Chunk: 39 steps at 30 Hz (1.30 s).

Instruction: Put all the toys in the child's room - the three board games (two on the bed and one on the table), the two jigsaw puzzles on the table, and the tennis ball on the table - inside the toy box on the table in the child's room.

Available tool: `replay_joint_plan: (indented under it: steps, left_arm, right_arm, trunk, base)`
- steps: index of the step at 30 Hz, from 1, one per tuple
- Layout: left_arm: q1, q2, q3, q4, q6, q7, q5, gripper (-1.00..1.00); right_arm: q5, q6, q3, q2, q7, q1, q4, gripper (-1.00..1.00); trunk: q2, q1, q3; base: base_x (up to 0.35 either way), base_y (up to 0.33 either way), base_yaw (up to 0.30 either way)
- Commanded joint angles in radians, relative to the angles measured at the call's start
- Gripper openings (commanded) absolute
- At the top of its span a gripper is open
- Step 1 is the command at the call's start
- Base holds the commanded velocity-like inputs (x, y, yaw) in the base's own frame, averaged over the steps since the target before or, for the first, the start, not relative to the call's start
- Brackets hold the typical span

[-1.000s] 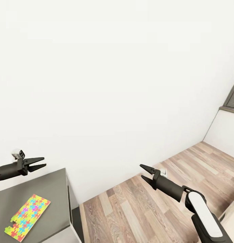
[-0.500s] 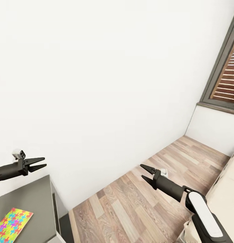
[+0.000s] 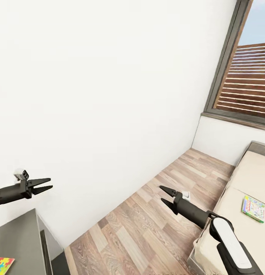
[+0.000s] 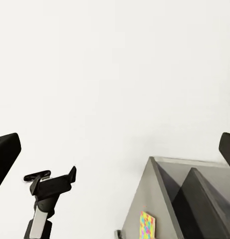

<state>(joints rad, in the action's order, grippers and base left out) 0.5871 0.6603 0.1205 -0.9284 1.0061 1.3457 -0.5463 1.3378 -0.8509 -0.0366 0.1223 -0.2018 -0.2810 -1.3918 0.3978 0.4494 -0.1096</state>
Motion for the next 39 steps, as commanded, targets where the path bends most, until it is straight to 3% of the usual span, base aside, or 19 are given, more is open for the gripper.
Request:
replay_joint_plan:
  steps: [1,21,32,36,39]
  left_arm:
    - [0.0,0.0,0.0,0.0,0.009,0.001,-0.003,1.0]
    - [0.0,-0.002,0.001,0.0,0.008,0.0,-0.002,1.0]
    - [0.0,-0.006,-0.001,0.0,0.006,-0.003,-0.001,1.0]
    - [0.0,-0.019,-0.009,0.0,0.006,-0.021,0.016,1.0]
    - [0.0,-0.035,-0.013,0.0,0.007,-0.054,0.05,1.0]
  right_arm:
    - [-0.006,0.002,0.0,0.0,-0.007,-0.001,0.002,1.0]
    - [-0.005,0.028,-0.005,0.006,-0.008,-0.001,0.018,1.0]
    - [-0.005,0.029,-0.023,0.016,-0.009,0.0,0.105,1.0]
    - [-0.006,0.032,-0.047,0.017,-0.007,0.0,0.123,1.0]
    - [-0.007,0.041,-0.068,0.019,-0.004,0.0,0.136,1.0]
  trunk:
    - [0.002,0.001,-0.002]
    - [0.002,0.001,-0.002]
    - [0.002,0.001,-0.002]
    - [0.002,0.001,-0.002]
    - [0.002,0.001,-0.002]
  base:
    - [0.0,0.0,-0.281]
    - [0.0,0.0,-0.281]
    - [0.0,0.0,-0.281]
    - [0.0,0.0,-0.281]
    - [0.0,0.0,-0.281]
